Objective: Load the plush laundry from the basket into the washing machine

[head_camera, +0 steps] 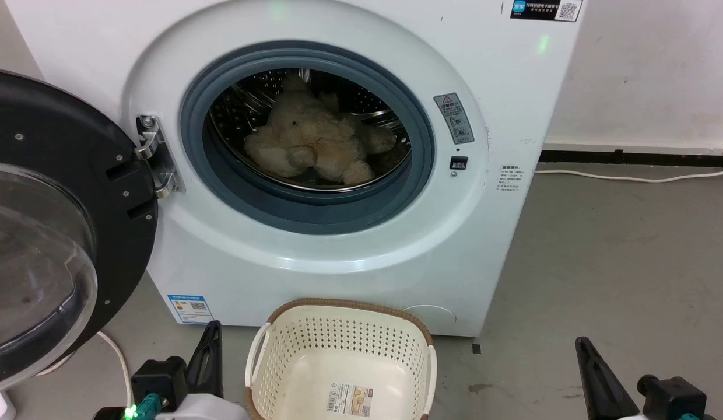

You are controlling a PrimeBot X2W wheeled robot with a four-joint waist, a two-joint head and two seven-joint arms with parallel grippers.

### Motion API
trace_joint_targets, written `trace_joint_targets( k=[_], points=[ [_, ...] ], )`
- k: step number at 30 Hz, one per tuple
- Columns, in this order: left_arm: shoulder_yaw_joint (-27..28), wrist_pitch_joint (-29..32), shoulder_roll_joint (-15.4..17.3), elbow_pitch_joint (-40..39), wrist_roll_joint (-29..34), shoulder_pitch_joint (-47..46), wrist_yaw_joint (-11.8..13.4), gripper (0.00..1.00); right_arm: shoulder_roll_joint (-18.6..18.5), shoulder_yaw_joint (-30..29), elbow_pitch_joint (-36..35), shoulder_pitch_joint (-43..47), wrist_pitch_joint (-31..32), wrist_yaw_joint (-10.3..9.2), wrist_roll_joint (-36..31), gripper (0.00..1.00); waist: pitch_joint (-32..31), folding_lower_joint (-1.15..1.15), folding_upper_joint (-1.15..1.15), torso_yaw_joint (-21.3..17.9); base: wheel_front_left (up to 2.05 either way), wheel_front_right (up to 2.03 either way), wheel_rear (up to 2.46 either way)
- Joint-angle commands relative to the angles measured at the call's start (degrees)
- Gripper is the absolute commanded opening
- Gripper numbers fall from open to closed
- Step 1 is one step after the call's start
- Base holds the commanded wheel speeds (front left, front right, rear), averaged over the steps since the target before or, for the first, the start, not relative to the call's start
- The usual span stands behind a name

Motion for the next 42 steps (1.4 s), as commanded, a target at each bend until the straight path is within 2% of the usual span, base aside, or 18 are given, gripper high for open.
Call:
trace_joint_targets(
  k=[1,42],
  points=[
    [0.36,0.26,-0.39,-0.51,0.82,-0.63,-0.32,0.0,0.0,0.12,-0.58,-1.0,0.35,-0.01,-0.65,0.0,0.06,0.0,0.0,0.01,0.0,0.0,0.0],
    [3.16,3.65,-2.55,-3.37,6.51,-1.39,-2.04,0.0,-0.01,0.54,-3.4,-3.53,5.05,-0.03,-4.02,0.0,1.32,0.0,0.0,0.31,0.0,0.0,0.0]
  ],
)
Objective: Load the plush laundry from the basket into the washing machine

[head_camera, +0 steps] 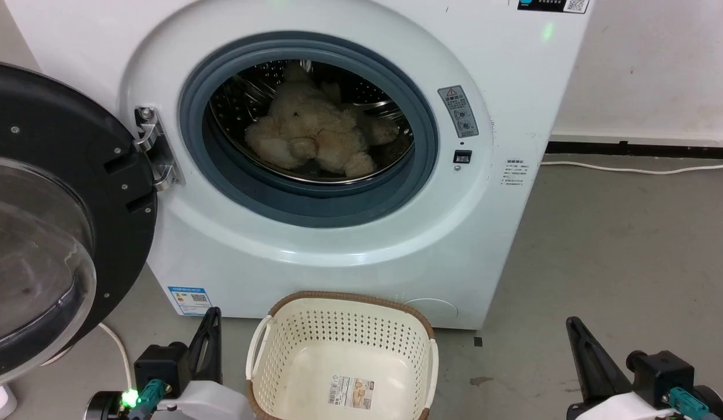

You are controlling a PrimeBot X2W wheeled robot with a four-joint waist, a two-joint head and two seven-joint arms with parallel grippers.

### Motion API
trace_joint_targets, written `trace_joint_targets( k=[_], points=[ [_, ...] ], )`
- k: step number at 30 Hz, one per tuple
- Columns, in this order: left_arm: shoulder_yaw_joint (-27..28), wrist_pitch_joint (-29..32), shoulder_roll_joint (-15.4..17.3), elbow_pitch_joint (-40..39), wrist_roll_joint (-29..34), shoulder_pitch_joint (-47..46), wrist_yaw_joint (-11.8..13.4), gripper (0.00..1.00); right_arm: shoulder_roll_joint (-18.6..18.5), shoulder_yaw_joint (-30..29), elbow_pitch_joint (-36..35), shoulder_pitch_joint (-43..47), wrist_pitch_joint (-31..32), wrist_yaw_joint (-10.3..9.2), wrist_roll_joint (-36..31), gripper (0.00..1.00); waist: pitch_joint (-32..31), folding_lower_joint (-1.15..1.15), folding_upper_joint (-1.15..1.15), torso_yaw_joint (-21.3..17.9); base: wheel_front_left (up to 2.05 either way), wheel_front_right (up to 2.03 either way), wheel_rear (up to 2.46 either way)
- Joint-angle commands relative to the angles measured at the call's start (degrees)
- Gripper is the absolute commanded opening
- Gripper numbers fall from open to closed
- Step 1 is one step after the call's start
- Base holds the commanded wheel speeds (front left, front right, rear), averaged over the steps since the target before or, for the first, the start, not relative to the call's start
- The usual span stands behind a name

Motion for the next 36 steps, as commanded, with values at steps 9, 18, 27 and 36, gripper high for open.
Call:
trace_joint_targets(
  k=[9,18,27,36],
  points=[
    [0.84,0.9,-0.85,-1.14,1.73,-0.94,-0.68,0.0,-0.01,0.21,-1.06,-1.71,1.25,-0.03,-1.27,0.0,0.3,0.01,0.0,0.07,0.0,0.0,0.0],
    [1.47,1.66,-1.34,-1.78,3.0,-1.11,-1.06,0.0,-0.01,0.31,-1.69,-2.28,2.3,-0.03,-2.02,0.0,0.58,0.01,0.0,0.14,0.0,0.0,0.0],
    [2.1,2.42,-1.83,-2.43,4.29,-1.28,-1.45,0.0,-0.01,0.4,-2.32,-2.85,3.36,-0.04,-2.78,0.0,0.86,0.01,0.0,0.21,0.0,0.0,0.0],
    [2.73,3.19,-2.31,-3.07,5.57,-1.45,-1.83,0.0,-0.01,0.49,-2.96,-3.42,4.42,-0.04,-3.54,0.0,1.15,0.01,0.0,0.27,0.0,0.0,0.0]
  ],
)
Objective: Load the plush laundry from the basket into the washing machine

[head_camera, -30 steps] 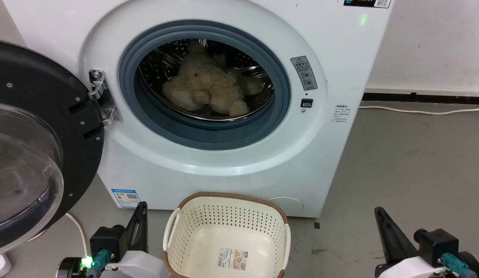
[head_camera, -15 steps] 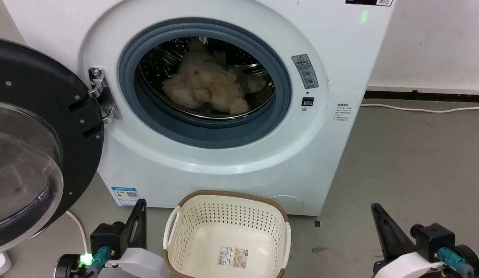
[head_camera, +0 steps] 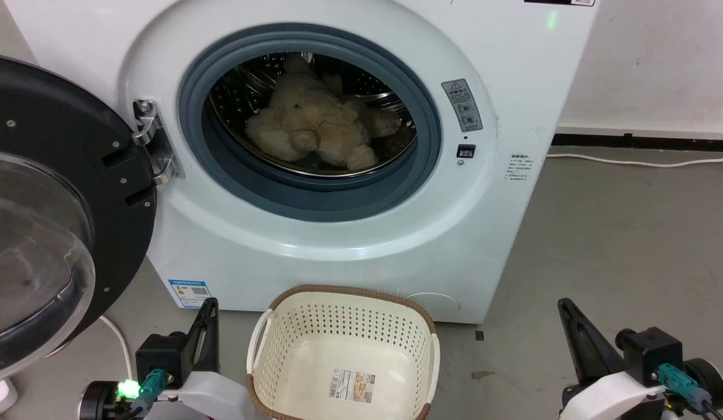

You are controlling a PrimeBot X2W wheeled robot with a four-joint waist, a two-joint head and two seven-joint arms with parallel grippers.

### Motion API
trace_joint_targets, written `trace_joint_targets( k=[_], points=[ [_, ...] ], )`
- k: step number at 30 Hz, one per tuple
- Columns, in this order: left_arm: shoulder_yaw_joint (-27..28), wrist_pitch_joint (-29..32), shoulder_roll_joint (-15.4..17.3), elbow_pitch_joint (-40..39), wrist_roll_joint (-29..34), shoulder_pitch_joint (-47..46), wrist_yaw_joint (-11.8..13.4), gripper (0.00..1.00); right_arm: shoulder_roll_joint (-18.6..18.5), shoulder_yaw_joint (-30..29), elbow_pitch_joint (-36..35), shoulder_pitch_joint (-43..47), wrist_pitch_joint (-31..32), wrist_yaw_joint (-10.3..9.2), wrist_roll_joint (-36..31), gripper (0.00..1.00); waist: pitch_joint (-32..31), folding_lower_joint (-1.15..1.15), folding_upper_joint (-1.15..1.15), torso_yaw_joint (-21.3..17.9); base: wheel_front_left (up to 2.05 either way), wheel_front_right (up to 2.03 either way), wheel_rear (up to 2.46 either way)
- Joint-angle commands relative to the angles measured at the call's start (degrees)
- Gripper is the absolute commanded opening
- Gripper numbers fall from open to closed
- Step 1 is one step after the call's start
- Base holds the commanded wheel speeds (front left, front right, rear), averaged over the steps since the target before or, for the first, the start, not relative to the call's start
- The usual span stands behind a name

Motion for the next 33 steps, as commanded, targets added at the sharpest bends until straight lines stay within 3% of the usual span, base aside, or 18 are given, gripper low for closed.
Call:
trace_joint_targets(
  k=[1,33],
  points=[
    [0.34,0.25,-0.44,-0.52,0.77,-0.93,-0.37,0.0,-0.01,0.07,-0.61,-0.95,0.44,-0.04,-0.59,0.0,0.06,0.0,0.0,0.01,0.0,0.0,0.0],
    [0.98,1.03,-0.94,-1.17,2.07,-1.11,-0.76,0.0,-0.01,0.17,-1.26,-1.53,1.52,-0.04,-1.37,0.0,0.35,0.0,0.0,0.08,0.0,0.0,0.0]
  ],
)
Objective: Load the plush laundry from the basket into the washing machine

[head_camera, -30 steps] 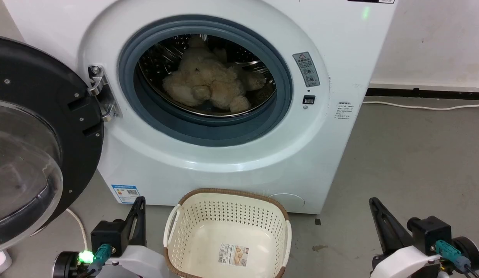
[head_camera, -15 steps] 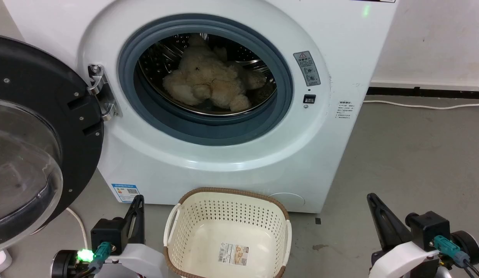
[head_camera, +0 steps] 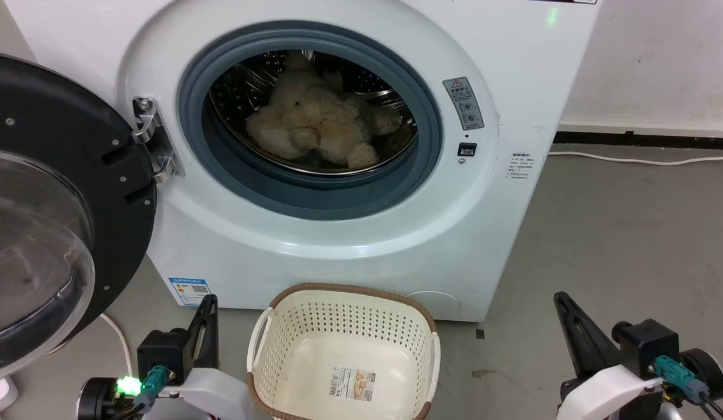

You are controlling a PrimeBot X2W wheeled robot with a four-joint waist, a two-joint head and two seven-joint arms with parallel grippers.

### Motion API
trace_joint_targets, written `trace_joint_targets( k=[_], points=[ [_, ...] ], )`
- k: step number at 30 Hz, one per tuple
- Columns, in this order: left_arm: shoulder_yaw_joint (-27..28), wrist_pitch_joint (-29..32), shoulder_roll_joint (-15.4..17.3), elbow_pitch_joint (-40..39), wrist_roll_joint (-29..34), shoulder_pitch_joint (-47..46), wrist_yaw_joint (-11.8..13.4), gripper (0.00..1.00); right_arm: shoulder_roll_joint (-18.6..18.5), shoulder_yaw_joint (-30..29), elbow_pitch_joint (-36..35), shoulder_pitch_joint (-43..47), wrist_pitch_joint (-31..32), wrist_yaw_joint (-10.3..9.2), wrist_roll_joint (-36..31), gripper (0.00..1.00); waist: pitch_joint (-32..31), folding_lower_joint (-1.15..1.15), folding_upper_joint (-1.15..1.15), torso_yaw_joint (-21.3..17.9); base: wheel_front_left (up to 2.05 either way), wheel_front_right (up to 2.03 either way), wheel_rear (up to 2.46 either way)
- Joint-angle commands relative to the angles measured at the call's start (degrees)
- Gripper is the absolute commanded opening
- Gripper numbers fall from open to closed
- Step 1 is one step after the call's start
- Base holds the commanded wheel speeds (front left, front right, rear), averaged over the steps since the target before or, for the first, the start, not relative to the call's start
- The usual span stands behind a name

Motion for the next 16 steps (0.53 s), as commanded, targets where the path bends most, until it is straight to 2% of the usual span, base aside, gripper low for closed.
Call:
trace_joint_targets(
  k=[1,16],
  points=[
    [0.12,0.02,-0.04,-0.27,0.15,-0.88,-0.25,0.0,-0.01,-0.02,-0.28,-0.64,0.03,-0.04,-0.43,0.0,0.0,0.0,0.0,0.0,0.0,0.0,0.0],
    [0.12,0.02,-0.04,-0.27,0.15,-0.88,-0.25,0.0,-0.01,-0.02,-0.28,-0.64,0.03,-0.04,-0.43,0.0,0.0,0.0,0.0,0.0,0.0,0.0,0.0]
  ],
)
